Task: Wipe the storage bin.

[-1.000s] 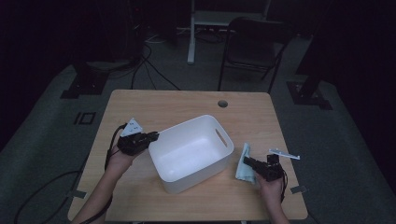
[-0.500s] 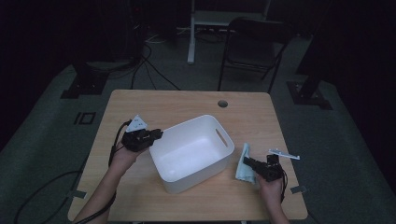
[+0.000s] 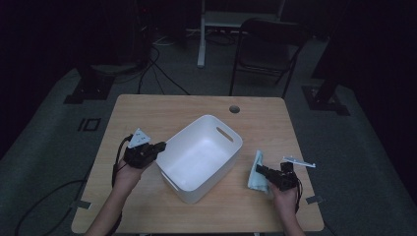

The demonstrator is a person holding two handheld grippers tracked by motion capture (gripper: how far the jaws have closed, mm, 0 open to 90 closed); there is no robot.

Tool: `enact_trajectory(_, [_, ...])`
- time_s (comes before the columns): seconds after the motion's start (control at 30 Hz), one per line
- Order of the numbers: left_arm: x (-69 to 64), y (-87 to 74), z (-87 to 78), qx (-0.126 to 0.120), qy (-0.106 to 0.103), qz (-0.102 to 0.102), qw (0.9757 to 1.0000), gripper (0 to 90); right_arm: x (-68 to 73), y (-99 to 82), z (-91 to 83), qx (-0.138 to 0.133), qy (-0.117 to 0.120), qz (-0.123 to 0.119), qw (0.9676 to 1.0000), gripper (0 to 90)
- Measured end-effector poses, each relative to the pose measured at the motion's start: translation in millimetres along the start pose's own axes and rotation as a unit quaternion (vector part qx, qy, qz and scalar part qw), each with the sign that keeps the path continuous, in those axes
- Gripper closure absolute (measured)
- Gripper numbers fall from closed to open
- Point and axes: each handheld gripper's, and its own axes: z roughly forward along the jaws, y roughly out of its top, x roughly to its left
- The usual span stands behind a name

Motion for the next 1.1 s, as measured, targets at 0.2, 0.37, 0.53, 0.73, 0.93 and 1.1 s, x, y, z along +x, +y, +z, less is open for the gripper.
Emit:
enact_trajectory(0.2, [-7.3, -5.6, -4.0, -0.01, 0.007, -0.015, 0.9998, 86.6, 3.2, 2.6, 2.2, 0.001, 0.004, -0.004, 1.0, 83.3])
enact_trajectory(0.37, [-9.3, -6.7, -3.5, -0.013, 0.014, -0.009, 0.9998, 86.4, 9.2, 6.6, 4.2, -0.001, 0.013, -0.011, 0.9999, 83.3])
enact_trajectory(0.53, [-9.7, -7.6, -3.2, -0.016, 0.017, -0.008, 0.9997, 86.5, 23.0, 14.6, 1.6, -0.014, 0.03, -0.025, 0.9992, 83.3])
enact_trajectory(0.73, [-10.2, -8.2, -2.6, -0.018, 0.019, -0.01, 0.9996, 86.5, 39.7, 28.1, -3.3, -0.052, 0.05, -0.032, 0.9968, 83.4])
enact_trajectory(0.93, [-9.4, -7.7, -2.2, -0.016, 0.012, -0.01, 0.9997, 86.6, 48.7, 37.6, 1.9, -0.061, 0.068, -0.029, 0.9954, 83.4])
enact_trajectory(1.1, [-9.1, -7.7, -2.2, -0.015, 0.01, -0.007, 0.9998, 86.6, 53.9, 41.2, 13.0, -0.054, 0.066, -0.035, 0.9957, 83.4])
